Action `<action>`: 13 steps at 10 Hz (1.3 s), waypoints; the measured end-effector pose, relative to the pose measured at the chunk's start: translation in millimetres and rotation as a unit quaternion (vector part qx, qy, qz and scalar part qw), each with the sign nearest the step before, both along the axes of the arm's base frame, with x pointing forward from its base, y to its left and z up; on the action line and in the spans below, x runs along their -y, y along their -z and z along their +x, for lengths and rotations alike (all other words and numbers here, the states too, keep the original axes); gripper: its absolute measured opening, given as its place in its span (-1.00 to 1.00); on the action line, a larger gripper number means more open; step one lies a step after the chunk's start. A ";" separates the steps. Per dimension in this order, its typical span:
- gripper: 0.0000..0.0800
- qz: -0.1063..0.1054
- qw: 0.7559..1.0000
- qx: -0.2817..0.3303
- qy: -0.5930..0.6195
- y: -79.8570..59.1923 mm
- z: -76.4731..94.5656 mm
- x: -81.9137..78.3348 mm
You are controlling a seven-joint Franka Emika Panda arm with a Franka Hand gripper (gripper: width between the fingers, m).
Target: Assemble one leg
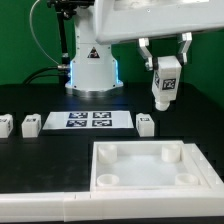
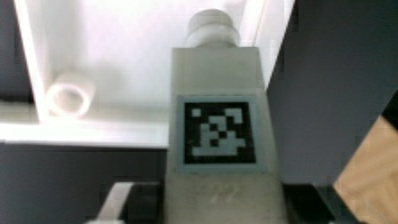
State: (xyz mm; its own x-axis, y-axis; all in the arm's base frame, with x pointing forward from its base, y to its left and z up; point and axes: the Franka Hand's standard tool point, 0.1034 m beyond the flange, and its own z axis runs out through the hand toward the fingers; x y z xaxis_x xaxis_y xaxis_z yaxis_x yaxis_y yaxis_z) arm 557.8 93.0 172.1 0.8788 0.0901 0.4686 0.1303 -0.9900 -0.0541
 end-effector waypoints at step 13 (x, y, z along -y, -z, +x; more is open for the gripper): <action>-0.27 0.010 0.997 0.079 0.003 7.1 25.2 -13.8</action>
Offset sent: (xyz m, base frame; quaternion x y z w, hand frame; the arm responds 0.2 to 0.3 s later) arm 0.0830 0.0050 -0.0204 -0.0387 0.0184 -0.0440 0.9981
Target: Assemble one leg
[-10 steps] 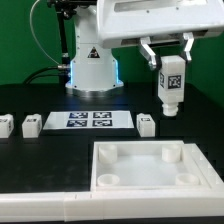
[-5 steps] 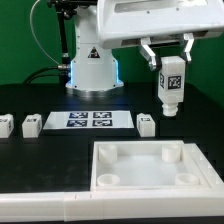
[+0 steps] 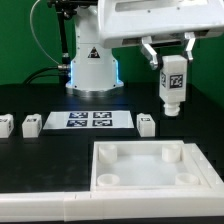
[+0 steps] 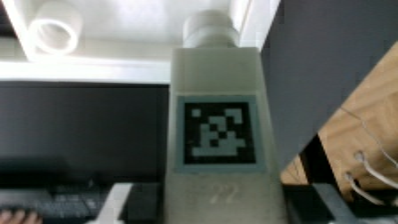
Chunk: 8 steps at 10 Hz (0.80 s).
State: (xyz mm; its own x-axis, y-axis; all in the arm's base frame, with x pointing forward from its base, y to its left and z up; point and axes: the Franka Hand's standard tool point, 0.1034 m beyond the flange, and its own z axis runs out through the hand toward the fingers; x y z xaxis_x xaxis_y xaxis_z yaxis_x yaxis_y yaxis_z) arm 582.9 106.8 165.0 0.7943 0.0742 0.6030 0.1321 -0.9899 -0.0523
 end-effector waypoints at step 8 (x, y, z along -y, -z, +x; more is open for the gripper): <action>-0.27 0.010 1.000 -0.015 0.007 62.0 28.6 -11.3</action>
Offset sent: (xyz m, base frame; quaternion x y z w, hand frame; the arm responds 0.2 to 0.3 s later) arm 0.0175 0.0043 -0.0281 -0.0319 0.0330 0.0066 0.9989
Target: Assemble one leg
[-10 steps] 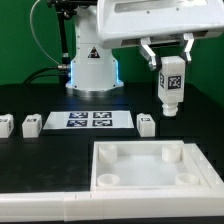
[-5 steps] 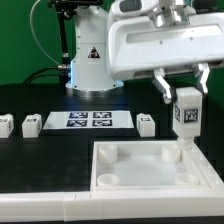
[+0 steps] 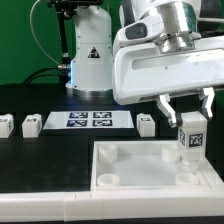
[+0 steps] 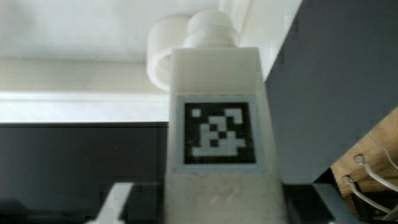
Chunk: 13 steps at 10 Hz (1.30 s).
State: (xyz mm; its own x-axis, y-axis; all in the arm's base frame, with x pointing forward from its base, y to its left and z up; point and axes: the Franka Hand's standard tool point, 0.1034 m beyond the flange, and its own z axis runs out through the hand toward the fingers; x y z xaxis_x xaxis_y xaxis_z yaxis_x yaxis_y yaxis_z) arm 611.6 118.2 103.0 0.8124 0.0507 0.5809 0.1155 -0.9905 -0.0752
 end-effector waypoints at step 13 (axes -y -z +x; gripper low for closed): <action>-0.27 -0.009 1.000 0.005 -0.012 -22.5 2.3 3.3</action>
Offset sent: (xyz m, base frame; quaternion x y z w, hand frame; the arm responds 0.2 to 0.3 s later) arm 0.0078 -0.0084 0.0048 -0.0094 0.0050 -0.0141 0.9998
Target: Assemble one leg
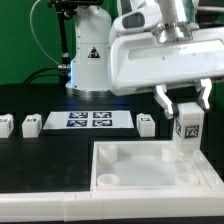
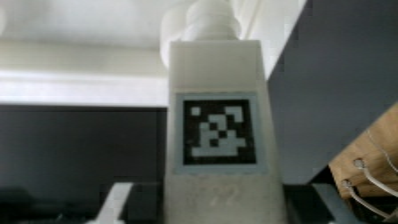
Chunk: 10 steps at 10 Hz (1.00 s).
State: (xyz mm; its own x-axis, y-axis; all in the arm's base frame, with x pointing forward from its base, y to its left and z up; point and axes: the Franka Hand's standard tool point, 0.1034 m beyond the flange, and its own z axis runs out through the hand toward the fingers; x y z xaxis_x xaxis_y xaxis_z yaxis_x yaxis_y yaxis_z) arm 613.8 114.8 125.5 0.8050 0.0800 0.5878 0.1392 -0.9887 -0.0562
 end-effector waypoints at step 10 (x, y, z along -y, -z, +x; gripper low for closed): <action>-0.27 -0.003 1.000 0.014 -0.002 21.9 14.3 0.3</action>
Offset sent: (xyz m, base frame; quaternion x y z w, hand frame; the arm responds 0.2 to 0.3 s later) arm 0.0094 -0.0003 0.0017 0.0003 0.0196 -0.0043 0.9998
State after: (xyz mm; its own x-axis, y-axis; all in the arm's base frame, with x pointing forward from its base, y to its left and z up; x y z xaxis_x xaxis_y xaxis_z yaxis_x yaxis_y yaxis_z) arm 628.2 114.5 103.5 0.7877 0.0878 0.6098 0.1455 -0.9883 -0.0457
